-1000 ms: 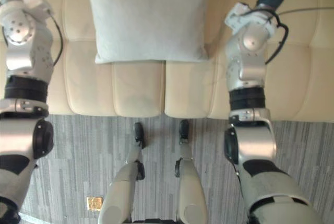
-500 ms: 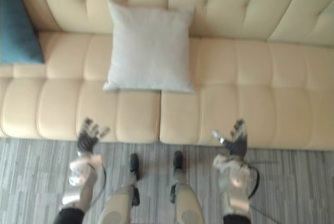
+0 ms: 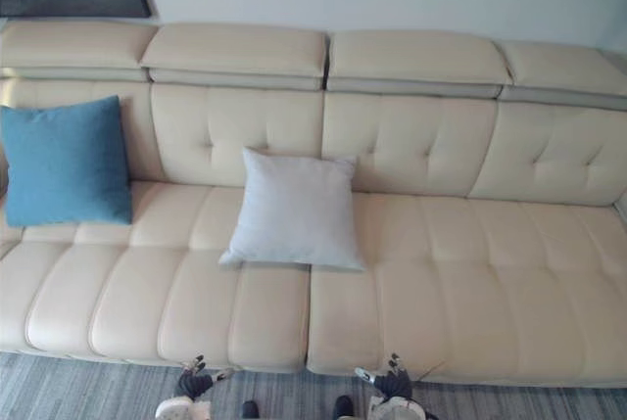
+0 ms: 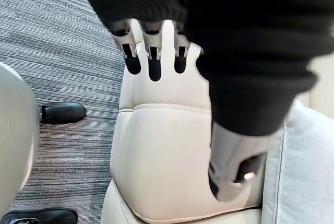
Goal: Pick up cushions and gather them together orderly.
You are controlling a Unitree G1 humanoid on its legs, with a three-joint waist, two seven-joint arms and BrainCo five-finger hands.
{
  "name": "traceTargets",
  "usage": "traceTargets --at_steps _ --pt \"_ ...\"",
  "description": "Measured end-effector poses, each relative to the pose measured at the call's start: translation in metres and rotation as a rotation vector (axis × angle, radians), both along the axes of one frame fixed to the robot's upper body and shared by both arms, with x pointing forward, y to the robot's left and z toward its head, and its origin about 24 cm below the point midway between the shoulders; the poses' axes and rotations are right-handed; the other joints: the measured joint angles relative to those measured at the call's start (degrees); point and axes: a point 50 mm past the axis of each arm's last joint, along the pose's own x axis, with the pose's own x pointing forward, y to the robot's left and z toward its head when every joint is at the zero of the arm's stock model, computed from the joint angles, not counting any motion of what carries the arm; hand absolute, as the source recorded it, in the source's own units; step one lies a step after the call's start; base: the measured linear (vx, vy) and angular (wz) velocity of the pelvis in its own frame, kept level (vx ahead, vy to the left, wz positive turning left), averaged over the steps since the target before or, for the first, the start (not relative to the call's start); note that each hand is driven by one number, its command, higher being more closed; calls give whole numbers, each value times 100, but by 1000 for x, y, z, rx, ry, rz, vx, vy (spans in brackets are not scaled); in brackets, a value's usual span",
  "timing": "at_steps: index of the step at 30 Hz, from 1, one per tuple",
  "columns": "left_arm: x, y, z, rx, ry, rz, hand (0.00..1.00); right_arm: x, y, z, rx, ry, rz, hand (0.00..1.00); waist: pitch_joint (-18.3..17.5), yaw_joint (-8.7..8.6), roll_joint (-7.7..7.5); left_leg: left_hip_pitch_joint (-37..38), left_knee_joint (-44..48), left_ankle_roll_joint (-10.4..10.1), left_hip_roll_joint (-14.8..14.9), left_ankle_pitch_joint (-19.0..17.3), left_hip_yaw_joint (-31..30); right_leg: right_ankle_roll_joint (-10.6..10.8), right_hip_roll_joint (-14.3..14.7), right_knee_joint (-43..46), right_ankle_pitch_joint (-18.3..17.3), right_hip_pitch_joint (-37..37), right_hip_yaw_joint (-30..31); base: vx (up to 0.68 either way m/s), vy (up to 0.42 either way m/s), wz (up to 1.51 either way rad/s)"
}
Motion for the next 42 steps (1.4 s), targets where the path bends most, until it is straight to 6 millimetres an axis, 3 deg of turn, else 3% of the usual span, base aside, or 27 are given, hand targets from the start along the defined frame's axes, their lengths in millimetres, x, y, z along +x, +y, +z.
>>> traceTargets --at_steps 10,14,17,20,22,23,25,26,27,28,29,31,32,33,34,36,39,41,42 --pt "-10 9 -5 22 65 30 0 -21 4 -14 34 139 -9 0 29 -32 -29 262 1 -8 63 -21 188 -5 0 54 -21 192 -7 -13 -3 -4" --pt "-16 13 -7 22 90 60 0 -20 2 -14 26 159 -12 0 58 -31 -48 402 0 -7 70 -41 424 -24 -35 341 -142 48 79 -78 17 -29" --pt "-11 15 -6 31 79 54 0 -8 3 -11 8 140 15 0 194 -24 -110 379 4 6 43 -57 699 12 -217 843 -223 -265 -162 -99 22 -44" --pt "4 19 -1 69 61 -8 0 -3 6 -10 8 133 31 0 312 -66 -265 88 318 95 9 -186 748 32 -301 1289 -314 -628 -55 -85 -3 -8" --pt "12 19 1 81 47 -32 0 -1 4 -10 1 130 35 0 304 -53 -288 -153 546 135 81 -165 832 196 -284 1038 -41 -659 7 -17 10 -2" --pt "17 20 3 83 30 -28 0 7 4 -7 -5 112 46 0 381 -82 -235 -255 637 155 180 -143 834 -5 -373 2267 -616 -886 -205 -5 -13 7" --pt "19 27 6 105 16 -30 0 2 9 -10 8 130 53 0 338 -95 -328 -309 822 164 156 -128 721 204 -706 3799 -1123 -583 -451 10 -80 34" --pt "21 32 8 117 6 -31 0 -1 11 -12 14 146 58 0 275 -90 -423 -405 1000 164 144 -128 726 245 -795 3818 -1152 -366 -503 -9 -209 24" --pt "22 39 11 132 -4 -14 0 8 11 -10 12 131 68 0 236 -23 -536 -646 1363 161 225 -128 825 365 -702 3306 -1257 -222 -545 -20 -161 -1" --pt "21 39 10 129 -1 -8 0 13 10 -9 5 121 72 0 262 -1 -502 -713 1492 161 289 -127 900 365 -653 3147 -1256 -154 -585 -97 -191 -38" --pt "18 35 8 116 9 1 0 25 8 -4 -15 89 88 0 320 79 -382 -942 1884 127 439 -98 1085 350 -463 2498 -1248 121 -568 -129 -137 -52" --pt "12 22 4 72 23 13 0 39 -2 3 -57 50 104 0 377 123 -170 -1046 1765 111 596 -67 1191 210 -223 1556 -1315 402 -603 -125 -149 -31" --pt "14 19 3 64 21 7 0 41 -4 4 -64 45 104 0 422 121 -114 -1070 1729 95 616 -58 1179 190 -182 1432 -1306 445 -633 -224 -107 23" --pt "22 8 4 44 6 -17 0 43 -11 5 -86 45 100 0 582 108 51 -1105 1553 -27 664 78 1107 -5 -30 1182 -1185 502 -778 -305 -106 33" --pt "20 7 3 45 11 -26 0 40 -12 4 -86 58 98 0 640 100 112 -1081 1410 -65 694 233 1019 -44 31 1184 -1160 501 -847 -311 -96 31" --pt "18 7 3 41 18 -22 0 33 -12 1 -84 81 94 0 669 92 135 -927 1214 -100 721 396 980 -70 87 1260 -1145 570 -887 -205 -54 17" --pt "16 9 2 45 24 -22 0 22 -15 -3 -84 119 81 0 677 80 103 -837 1191 -128 635 483 666 -272 -10 1474 -1321 476 -920 -214 -7 0" --pt "16 8 2 33 21 -1 0 21 -17 -3 -83 120 66 0 701 48 75 -967 1570 -90 599 190 339 -296 -110 1637 -1333 265 -785 -193 82 -37" --pt "15 10 2 23 15 39 0 21 -19 -3 -81 116 42 0 706 77 68 -1029 2168 -80 519 -270 200 -271 -211 1735 -1309 101 -565 -123 137 -59"
